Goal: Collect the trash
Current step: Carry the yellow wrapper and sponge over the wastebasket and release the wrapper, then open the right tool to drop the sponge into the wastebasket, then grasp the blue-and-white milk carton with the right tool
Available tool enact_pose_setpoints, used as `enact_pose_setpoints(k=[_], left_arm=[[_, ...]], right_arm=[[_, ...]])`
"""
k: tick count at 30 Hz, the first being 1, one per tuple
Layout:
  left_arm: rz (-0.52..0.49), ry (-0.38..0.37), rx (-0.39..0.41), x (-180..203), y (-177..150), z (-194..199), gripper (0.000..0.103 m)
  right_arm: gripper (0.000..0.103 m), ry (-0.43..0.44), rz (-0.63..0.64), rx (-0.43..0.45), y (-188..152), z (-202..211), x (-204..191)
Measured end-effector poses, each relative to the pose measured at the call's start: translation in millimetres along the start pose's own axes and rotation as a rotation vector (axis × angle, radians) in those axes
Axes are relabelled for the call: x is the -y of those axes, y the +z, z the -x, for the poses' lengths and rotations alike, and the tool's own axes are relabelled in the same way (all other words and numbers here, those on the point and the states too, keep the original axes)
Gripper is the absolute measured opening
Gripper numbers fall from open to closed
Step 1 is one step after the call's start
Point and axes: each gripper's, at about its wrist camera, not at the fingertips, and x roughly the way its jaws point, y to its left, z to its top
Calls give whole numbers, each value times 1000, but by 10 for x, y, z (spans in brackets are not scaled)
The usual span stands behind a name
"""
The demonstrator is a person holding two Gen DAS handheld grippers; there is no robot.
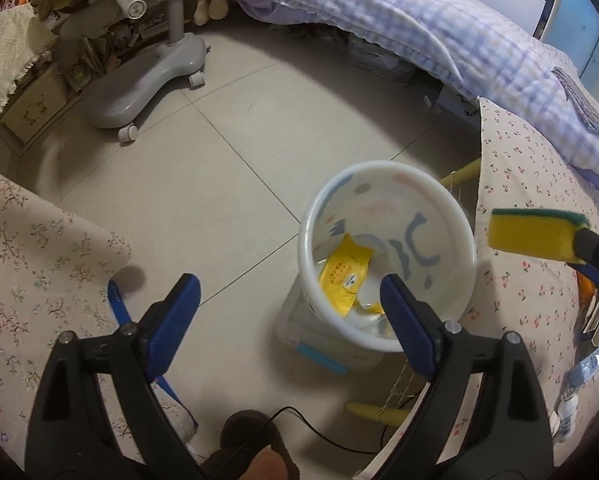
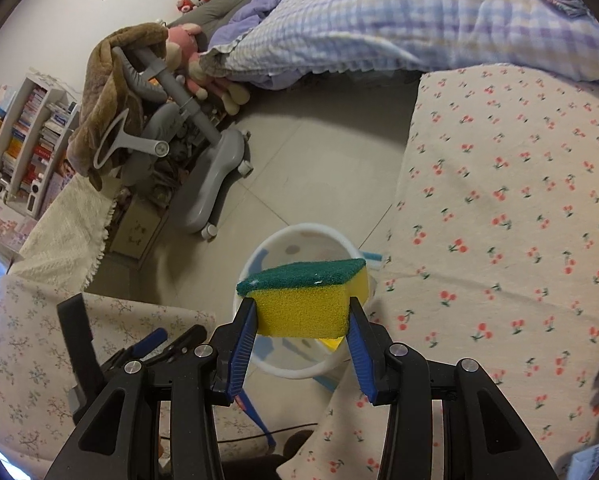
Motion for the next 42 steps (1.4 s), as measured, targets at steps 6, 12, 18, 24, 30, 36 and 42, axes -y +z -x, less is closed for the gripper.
enact_pose_setpoints(k=[6,12,18,24,30,36,42], left_arm=[[-11,16,2,-71,-38,67,93],[-6,9,1,-123,-49,103,94],[-6,-24,9,-79,-81,183,97],[-22,-68,16,79,-147,271,99],[-65,-128,3,340,-321,330,100],[-143,-168,-4,608,-486,390,101],[-218,-174,7,867,-589,421,102]], right_arm=[[49,-4,6,-19,3,-191,-61],[79,-17,4,-5,17,-179,-82],[79,-100,40,19,-31,28,-32],[79,-172,81,28,-129,280,45],[80,-205,103,16,-300,559,152],[80,-239,124,47,-507,981,282],[81,-262,108,98,-721,1472,544]])
